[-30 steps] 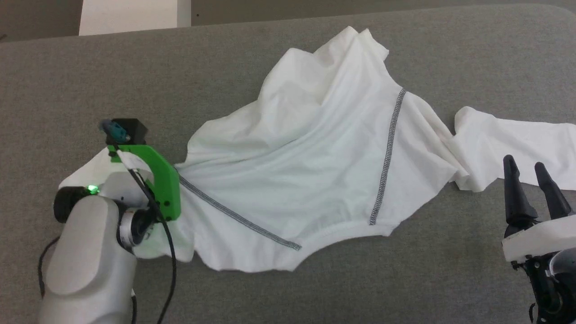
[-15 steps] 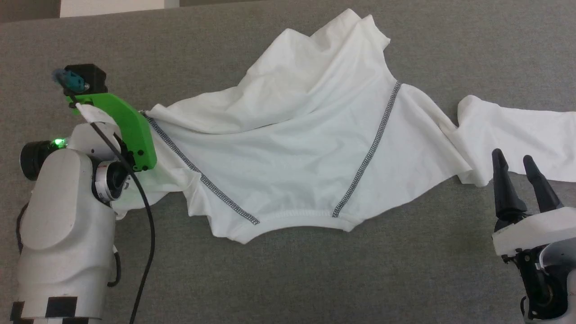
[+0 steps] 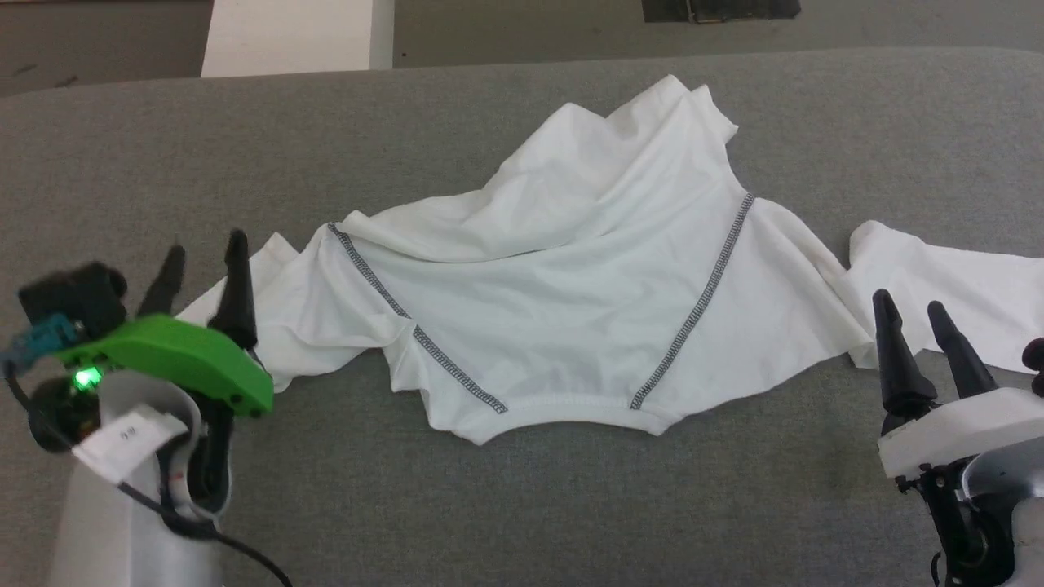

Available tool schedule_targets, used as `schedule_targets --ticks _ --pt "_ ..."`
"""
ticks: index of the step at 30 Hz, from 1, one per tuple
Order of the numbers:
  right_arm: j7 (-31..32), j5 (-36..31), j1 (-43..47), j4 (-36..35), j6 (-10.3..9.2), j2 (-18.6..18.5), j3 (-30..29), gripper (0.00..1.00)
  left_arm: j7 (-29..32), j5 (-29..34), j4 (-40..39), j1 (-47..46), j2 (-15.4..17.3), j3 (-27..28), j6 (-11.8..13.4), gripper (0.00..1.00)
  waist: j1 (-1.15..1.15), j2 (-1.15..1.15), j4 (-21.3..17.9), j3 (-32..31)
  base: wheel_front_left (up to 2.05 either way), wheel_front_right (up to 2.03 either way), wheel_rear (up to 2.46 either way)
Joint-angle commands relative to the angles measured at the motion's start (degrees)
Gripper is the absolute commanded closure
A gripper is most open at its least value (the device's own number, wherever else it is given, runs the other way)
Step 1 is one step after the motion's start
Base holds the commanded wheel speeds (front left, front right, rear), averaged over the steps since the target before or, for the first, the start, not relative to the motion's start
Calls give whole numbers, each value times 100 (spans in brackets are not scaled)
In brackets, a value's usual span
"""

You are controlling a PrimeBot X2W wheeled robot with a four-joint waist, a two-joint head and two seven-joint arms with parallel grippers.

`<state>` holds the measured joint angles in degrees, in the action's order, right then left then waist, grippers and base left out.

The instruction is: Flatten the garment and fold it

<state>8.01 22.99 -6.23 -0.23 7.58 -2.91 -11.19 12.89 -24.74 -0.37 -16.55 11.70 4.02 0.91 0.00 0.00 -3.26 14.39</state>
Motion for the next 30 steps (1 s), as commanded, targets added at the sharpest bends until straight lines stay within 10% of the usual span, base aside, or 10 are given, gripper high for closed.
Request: schedule_targets --ticks 1,9,24,26,30 --pt "-48 53 64 29 -9 3 21 0 4 -51 -104 331 -125 -44 59 0 0 0 125 -144 0 0 0" --pt "-36 43 92 40 -9 3 43 0 1085 -472 -273 1059 -629 -622 307 0 0 0 57 -166 0 0 0" --pt "-126 117 106 148 -9 3 51 0 1836 -193 626 350 -383 -1103 342 0 0 0 -339 4 0 0 0" --pt "-141 127 108 168 -9 3 66 0 1742 -214 753 332 -398 -1096 318 100 0 0 -360 11 0 0 0" --pt "-90 76 126 136 -9 3 154 0 1498 -309 873 365 -455 -1022 292 100 0 0 -344 23 0 0 0"
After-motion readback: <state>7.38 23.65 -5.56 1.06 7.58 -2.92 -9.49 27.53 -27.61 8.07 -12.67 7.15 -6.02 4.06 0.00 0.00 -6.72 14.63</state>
